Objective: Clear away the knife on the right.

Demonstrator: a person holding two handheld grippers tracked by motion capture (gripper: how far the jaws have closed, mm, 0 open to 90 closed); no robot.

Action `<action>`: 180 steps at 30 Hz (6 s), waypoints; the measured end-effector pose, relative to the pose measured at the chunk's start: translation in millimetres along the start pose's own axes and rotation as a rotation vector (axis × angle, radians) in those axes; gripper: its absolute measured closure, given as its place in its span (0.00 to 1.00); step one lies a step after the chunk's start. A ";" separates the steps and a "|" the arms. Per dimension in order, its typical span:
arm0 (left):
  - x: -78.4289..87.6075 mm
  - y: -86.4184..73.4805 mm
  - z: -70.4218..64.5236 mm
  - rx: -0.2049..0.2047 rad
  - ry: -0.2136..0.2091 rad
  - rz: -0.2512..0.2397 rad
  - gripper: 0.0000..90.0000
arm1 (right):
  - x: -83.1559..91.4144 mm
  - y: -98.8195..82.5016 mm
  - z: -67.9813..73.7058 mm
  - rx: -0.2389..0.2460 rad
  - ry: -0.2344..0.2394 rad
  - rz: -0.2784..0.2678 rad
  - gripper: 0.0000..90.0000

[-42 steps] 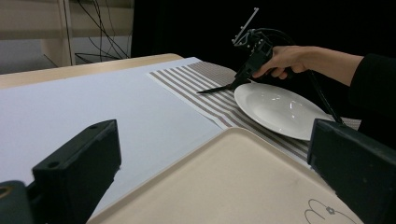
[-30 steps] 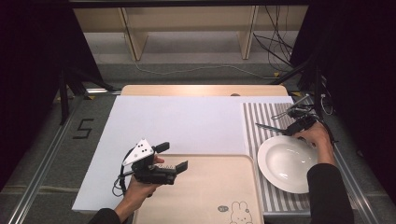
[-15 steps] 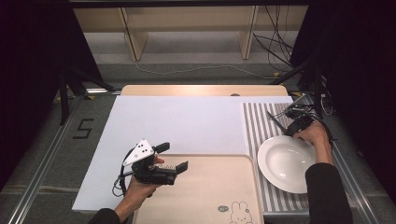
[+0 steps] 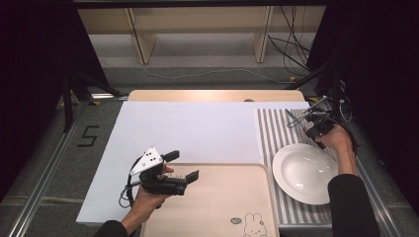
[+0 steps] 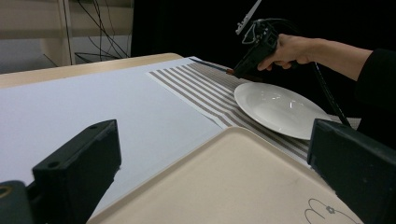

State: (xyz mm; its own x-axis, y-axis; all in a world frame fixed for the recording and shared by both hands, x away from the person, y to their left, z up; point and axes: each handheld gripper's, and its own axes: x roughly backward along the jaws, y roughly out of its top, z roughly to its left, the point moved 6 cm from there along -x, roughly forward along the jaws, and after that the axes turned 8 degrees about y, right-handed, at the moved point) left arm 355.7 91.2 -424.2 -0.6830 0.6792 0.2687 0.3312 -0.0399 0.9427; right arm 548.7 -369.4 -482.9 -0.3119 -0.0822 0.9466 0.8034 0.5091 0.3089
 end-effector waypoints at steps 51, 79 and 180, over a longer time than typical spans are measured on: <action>0.9 0.4 1.0 -0.010 0.015 -0.002 0.03 | 107.8 10.6 147.5 0.248 0.189 -0.470 0.86; 2.1 0.8 1.1 -0.015 0.017 -0.005 0.03 | 99.6 -11.2 222.5 0.293 0.375 -0.472 0.86; 2.7 1.4 1.2 -0.011 0.021 -0.010 0.03 | 34.3 -115.2 313.9 0.324 0.528 0.004 0.86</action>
State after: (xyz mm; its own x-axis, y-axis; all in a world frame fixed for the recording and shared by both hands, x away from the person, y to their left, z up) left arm 355.2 93.9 -422.4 -0.6999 0.6640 0.2632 0.3171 -0.0413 0.9475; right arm 286.2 -161.9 -515.2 0.0504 -0.4504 0.8914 0.5832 0.7378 0.3398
